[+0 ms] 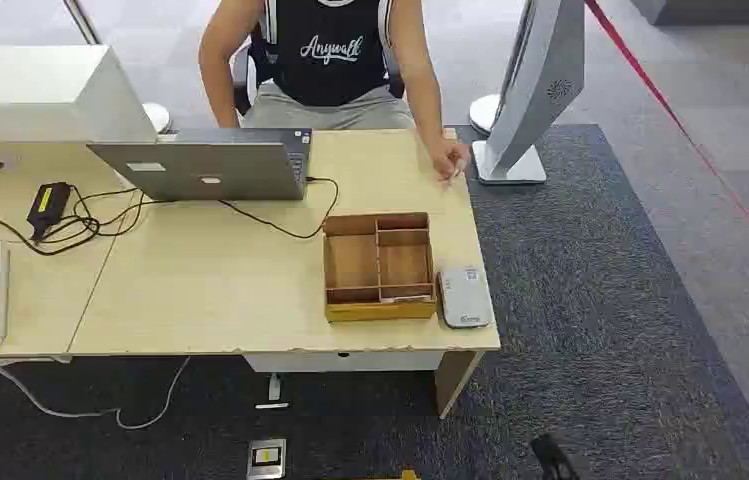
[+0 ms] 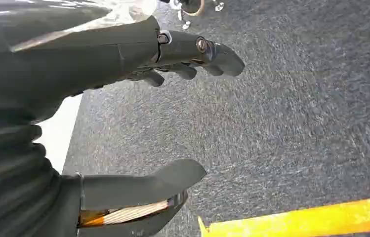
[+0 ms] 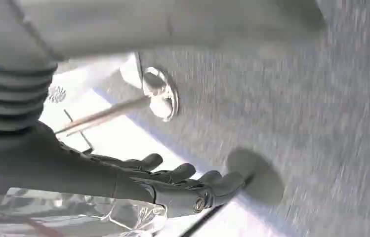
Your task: Pass the card to the sensor for recognition and then transmit it.
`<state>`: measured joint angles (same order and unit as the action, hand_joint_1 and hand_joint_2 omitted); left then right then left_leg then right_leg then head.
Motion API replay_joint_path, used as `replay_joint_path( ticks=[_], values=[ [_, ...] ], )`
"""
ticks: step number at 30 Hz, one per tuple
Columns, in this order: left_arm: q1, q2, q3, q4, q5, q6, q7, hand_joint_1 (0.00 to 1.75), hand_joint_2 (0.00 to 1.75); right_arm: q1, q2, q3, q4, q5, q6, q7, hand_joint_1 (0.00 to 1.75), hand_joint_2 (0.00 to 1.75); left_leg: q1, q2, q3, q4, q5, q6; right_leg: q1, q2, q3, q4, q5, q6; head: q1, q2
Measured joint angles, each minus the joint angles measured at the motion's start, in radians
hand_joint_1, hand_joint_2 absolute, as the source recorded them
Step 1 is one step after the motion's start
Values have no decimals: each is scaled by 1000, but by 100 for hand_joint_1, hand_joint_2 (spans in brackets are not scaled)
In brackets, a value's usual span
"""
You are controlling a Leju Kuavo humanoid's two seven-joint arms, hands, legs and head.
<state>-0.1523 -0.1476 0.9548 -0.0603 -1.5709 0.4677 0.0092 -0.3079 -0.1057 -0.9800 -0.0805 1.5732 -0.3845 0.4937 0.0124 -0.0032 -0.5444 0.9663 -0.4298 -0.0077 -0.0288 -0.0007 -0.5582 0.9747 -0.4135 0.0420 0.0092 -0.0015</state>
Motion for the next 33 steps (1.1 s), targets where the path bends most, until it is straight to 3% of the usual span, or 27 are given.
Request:
replay_joint_path(
  ticks=[5,10,12,16,20,27,33],
  values=[
    [1,-2,-24,0,0,-14,14,0,175,-80,-87,88,-24,1,-9,46,0,175,-1,0,-1,0,1,1,-1,0,0,0,2,2,0,0],
    [1,-8,-50,0,0,-19,19,0,175,-179,-157,197,-64,0,43,69,0,175,-2,-1,0,1,2,2,-2,0,0,0,3,2,0,0],
    [2,-11,-60,0,0,-20,19,0,175,-187,-168,233,-93,-26,96,90,0,175,-2,-2,0,1,3,2,-1,0,0,0,3,2,-1,0],
    [5,-13,-69,0,0,-20,21,0,175,-119,-186,337,-295,-177,354,188,0,175,-2,-4,-1,1,3,2,-2,-2,1,1,3,3,0,0],
    [3,-14,-72,-1,0,-23,26,0,175,-103,-196,419,-484,-146,465,202,0,175,-2,1,-2,1,2,2,-2,3,0,1,3,2,0,0],
    [5,-19,-79,-1,0,-31,30,0,175,-123,-201,538,-747,-168,541,203,0,175,-2,-1,-3,1,4,2,-2,0,0,1,5,3,0,0],
    [5,-23,-87,-2,0,-34,22,0,175,-185,-205,666,-895,-251,547,202,0,175,-2,-2,-2,1,6,2,-2,0,0,1,5,3,0,0]
  ],
)
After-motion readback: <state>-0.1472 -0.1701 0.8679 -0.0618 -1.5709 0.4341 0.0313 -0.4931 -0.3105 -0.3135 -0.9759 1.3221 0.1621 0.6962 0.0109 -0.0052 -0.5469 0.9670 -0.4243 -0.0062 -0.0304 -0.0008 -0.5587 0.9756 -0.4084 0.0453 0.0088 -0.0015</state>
